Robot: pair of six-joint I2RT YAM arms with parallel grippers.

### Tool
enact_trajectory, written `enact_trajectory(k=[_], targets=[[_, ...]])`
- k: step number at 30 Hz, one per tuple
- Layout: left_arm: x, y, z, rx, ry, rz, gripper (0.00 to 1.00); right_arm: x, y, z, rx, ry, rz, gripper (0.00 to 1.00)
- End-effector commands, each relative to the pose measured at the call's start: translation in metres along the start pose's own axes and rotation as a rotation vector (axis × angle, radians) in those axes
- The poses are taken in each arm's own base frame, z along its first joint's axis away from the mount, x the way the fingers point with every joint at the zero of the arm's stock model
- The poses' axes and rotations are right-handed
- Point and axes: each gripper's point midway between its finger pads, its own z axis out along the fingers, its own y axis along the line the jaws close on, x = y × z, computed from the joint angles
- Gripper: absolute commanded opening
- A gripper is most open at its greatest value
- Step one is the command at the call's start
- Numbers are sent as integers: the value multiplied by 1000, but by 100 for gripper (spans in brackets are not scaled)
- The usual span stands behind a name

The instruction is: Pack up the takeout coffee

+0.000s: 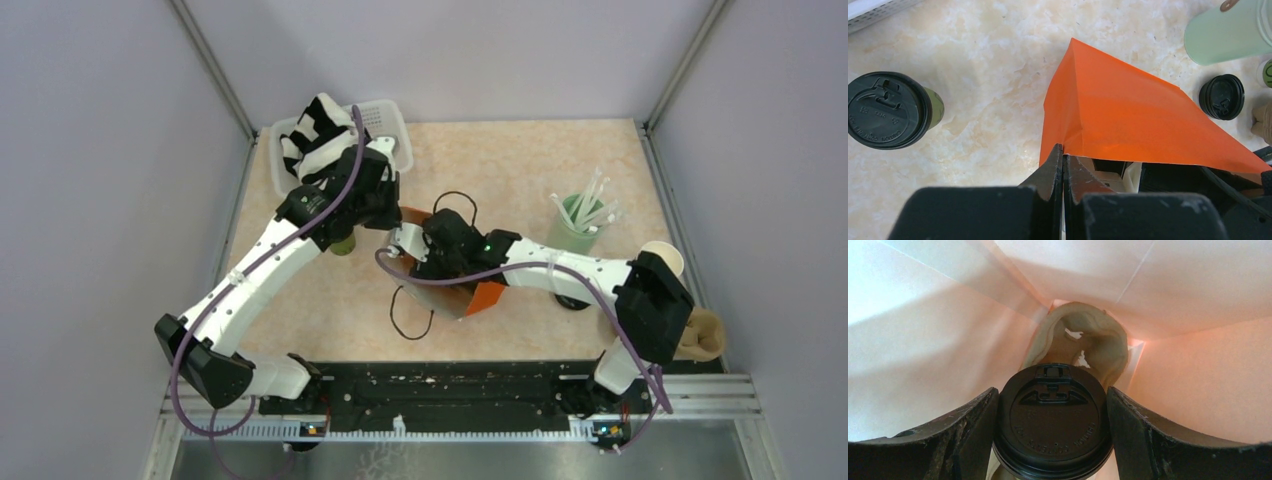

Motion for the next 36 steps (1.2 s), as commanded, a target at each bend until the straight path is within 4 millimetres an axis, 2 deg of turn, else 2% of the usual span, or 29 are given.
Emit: enact_trajectory(k=[1, 6, 13, 16, 20, 27, 32, 36], targets=[[-14, 0, -12, -3, -29, 14, 0, 53, -10, -22, 86, 244, -2, 60], [-18, -4, -10, 6, -31, 17, 0, 42, -15, -30, 105, 188, -5, 62], [-20, -5, -7, 13, -35, 24, 0, 52, -9, -27, 89, 201, -2, 65], [-20, -7, -6, 21, -39, 27, 0, 53, -12, -32, 105, 208, 23, 66], [-20, -7, -4, 26, -41, 30, 0, 41, -16, -48, 106, 171, 56, 68], [-21, -8, -3, 41, -72, 32, 0, 11, -28, -76, 138, 56, 133, 50], [-21, -6, -4, 42, -99, 29, 0, 10, -33, -83, 166, 50, 151, 43], [-22, -7, -9, 70, -150, 31, 0, 13, -36, -88, 198, 38, 173, 44]])
